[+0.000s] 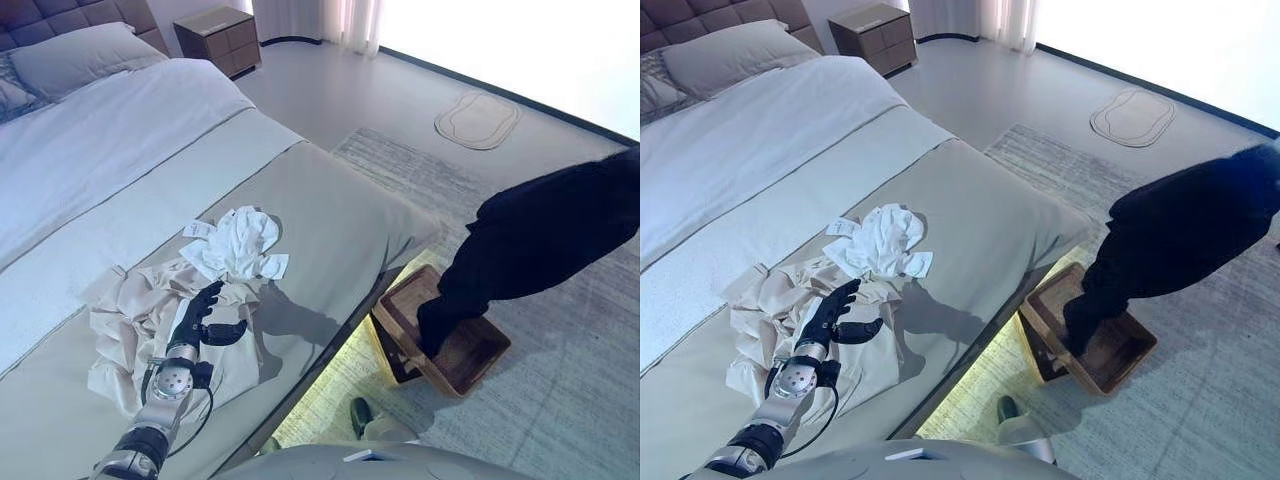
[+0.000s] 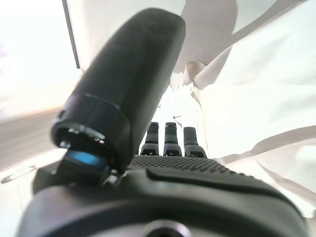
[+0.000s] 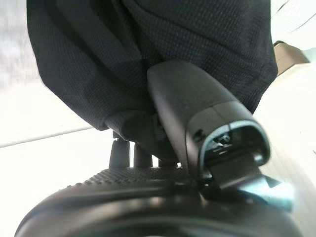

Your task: Pick up the clothes from the bed and place them into the basket

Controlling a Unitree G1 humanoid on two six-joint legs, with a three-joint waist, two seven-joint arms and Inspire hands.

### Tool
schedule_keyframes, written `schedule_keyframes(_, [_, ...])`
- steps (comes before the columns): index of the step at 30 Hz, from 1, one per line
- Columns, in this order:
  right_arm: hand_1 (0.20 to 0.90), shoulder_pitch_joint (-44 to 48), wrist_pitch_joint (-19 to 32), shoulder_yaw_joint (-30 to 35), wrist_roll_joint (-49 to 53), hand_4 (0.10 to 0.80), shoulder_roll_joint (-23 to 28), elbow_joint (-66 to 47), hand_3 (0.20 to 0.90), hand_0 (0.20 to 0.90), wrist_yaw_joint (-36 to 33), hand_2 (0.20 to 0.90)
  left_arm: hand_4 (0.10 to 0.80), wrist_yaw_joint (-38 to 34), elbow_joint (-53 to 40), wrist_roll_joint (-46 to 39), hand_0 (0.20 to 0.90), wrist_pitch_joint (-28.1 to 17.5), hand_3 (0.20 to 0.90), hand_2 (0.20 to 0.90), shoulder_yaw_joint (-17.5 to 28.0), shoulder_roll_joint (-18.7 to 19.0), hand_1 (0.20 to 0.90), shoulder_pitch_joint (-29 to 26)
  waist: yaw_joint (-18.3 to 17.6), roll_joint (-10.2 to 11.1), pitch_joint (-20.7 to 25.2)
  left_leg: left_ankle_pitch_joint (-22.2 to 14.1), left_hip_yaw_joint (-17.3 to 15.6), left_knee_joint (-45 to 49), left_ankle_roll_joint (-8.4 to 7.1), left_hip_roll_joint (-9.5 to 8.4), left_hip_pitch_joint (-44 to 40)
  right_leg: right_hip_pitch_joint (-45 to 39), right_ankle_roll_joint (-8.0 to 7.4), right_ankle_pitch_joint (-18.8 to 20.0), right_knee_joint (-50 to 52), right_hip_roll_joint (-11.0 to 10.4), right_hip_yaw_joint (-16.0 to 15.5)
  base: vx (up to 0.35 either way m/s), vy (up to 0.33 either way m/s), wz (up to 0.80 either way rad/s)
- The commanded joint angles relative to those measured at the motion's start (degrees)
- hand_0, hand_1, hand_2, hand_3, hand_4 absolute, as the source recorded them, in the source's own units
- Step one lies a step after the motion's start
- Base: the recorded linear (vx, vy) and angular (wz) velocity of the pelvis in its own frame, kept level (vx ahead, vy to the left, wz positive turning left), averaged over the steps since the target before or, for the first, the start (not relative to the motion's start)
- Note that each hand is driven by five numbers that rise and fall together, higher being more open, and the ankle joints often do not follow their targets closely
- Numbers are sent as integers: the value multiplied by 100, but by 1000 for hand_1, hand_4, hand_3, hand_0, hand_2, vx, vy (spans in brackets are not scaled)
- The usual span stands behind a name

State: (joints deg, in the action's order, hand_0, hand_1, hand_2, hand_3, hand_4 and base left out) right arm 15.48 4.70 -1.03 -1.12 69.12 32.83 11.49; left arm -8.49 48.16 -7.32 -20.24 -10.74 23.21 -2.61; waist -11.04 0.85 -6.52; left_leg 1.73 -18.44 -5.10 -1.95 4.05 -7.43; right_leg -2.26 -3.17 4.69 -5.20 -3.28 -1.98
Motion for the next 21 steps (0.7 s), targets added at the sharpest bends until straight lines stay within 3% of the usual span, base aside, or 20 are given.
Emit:
schedule_keyframes(1, [300,422,186,581,-52,100,-68,294,200,300,-446,300,800,-11,-36,214,900,-376,900,900,177,405,900,-406,189,224,397,-466,135,270,-23,7,-38,188,-289,-327,542,58,-144,-15,-59,6])
schedule_keyframes(8, [300,271,11,539,-112,100,-634,1074,200,300,-578,300,800,11,-344,205,900,-197,900,900,137,550,900,-535,270,121,244,-480,124,315,-5,1,-13,223,-291,-309,568,23,-200,-20,-60,1])
schedule_keyframes(21, [300,265,-89,590,-210,100,-633,1188,200,300,-822,300,800,169,-587,129,900,-296,900,900,35,626,900,-433,157,-301,10,-527,92,383,-50,-38,100,386,-274,-319,589,-46,-202,-21,-22,1])
